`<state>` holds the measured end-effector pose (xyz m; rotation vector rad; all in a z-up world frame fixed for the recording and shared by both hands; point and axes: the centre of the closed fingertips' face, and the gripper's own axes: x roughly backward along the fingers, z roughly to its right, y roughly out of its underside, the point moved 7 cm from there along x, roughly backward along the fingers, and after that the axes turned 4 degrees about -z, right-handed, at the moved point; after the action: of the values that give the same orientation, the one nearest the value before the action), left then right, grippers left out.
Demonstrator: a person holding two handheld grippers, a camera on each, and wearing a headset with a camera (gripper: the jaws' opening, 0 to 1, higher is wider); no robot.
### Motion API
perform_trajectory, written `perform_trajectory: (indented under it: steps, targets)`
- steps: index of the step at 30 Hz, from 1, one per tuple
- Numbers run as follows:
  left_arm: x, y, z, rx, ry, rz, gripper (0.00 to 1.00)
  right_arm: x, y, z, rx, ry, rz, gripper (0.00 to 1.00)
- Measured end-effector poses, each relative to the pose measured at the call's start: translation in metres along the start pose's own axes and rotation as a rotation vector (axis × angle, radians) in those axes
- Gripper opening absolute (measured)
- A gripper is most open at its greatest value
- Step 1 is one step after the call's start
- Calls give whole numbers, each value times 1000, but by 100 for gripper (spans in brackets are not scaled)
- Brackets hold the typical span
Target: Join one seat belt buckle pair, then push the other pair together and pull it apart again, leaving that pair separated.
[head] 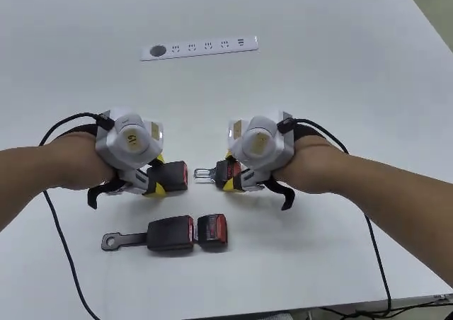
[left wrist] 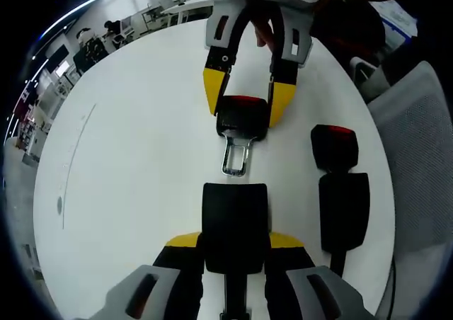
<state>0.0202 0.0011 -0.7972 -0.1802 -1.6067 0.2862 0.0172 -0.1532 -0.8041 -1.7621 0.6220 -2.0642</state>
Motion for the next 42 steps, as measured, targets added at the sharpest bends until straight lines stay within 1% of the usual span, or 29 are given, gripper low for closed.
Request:
perform_trajectory:
  steps: [4,7,10,11,12,16,17,19,21,25,27,28,29,33,36,39,42]
  targets:
    - [1,-1,2,0,0,-1,32,-2,-5,-3,15,-8,-3,31]
    - [1,-1,2,-6,2,-3,32,-3,-8,-3,35,-3,-9,31]
    - [1,-2,2,-15,3,-9,32,-4,-13,-2,43,4,-2,31]
    - [1,-2,2,-6,4,-13,32,-6,-14,-3,50,1,-3,31]
    - [1,-2,2,-9,4,-12,32,-7,-15,-3,52,0,-1,31]
    - [1,-2,2,-19,5,-16,32,-12,-21,-4,30,-10,8,30]
    - [1,-1,2,-1,5,-19,32,-11,-22,-3,20,-12,0,30]
    - [1,-1,1,3,7,-15,32,-11,-21,-2,20,-17,1,30]
    - [1,0,1,-5,9,-10,32,-11,-20,-1,9,-19,3,30]
    - [1,0,0,-16,16,-2,31,-12,-24,-2,0,-19,1,29]
    - [1,0,0,-8,14,4,31,-13,-25,-3,-19,-16,3,29]
    - [1,2,0,7,11,14,31,-13,-25,-3,-16,-16,2,28]
    - [2,3,0,10,9,24,31,-13,-26,-3,-15,-15,-2,28]
    - [2,3,0,21,5,37,31,-15,-28,-2,2,-21,-10,28]
    - [1,2,0,21,7,32,31,-17,-31,-1,7,-24,-12,28]
    - [1,1,0,16,9,29,31,-21,-37,-1,14,-24,-26,28]
    - [1,2,-1,15,11,32,31,-21,-38,-1,15,-24,-30,28]
